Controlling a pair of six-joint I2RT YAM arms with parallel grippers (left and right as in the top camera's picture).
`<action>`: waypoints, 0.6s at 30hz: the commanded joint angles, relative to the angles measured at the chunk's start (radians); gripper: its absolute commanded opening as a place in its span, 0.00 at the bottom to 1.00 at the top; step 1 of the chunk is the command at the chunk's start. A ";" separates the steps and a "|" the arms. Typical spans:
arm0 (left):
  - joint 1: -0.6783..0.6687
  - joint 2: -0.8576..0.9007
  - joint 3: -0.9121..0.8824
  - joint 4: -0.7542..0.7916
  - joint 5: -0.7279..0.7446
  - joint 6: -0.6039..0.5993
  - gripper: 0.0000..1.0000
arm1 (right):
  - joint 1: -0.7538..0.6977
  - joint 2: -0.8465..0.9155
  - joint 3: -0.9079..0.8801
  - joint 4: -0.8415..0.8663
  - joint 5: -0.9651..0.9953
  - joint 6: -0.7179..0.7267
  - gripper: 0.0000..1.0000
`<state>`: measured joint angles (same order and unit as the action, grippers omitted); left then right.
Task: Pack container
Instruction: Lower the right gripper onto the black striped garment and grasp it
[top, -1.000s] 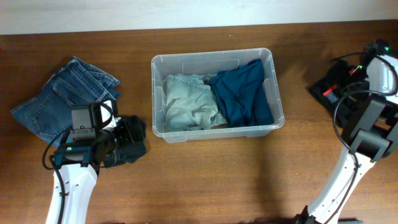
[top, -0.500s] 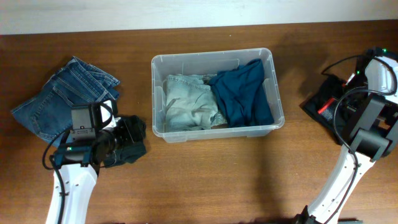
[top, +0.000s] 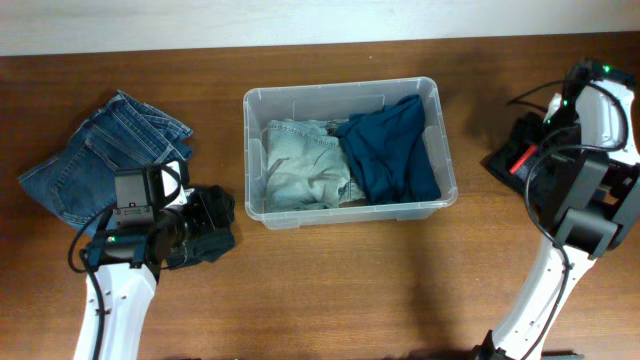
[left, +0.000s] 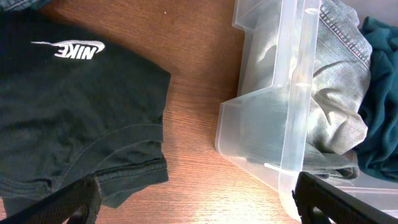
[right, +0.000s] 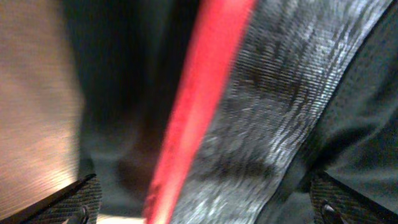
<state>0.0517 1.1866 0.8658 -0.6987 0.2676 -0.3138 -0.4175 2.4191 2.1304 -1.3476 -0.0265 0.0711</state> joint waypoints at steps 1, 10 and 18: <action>-0.003 -0.002 0.004 0.001 -0.006 0.016 0.99 | 0.005 -0.074 0.035 0.009 -0.010 -0.004 0.98; -0.003 -0.002 0.004 0.001 -0.006 0.016 0.99 | 0.003 -0.074 0.035 0.065 0.029 0.042 0.99; -0.003 -0.002 0.004 0.001 -0.006 0.016 0.99 | -0.021 -0.069 -0.002 0.132 0.073 0.151 0.98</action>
<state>0.0517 1.1866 0.8658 -0.6987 0.2676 -0.3138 -0.4236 2.3722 2.1456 -1.2385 0.0170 0.1654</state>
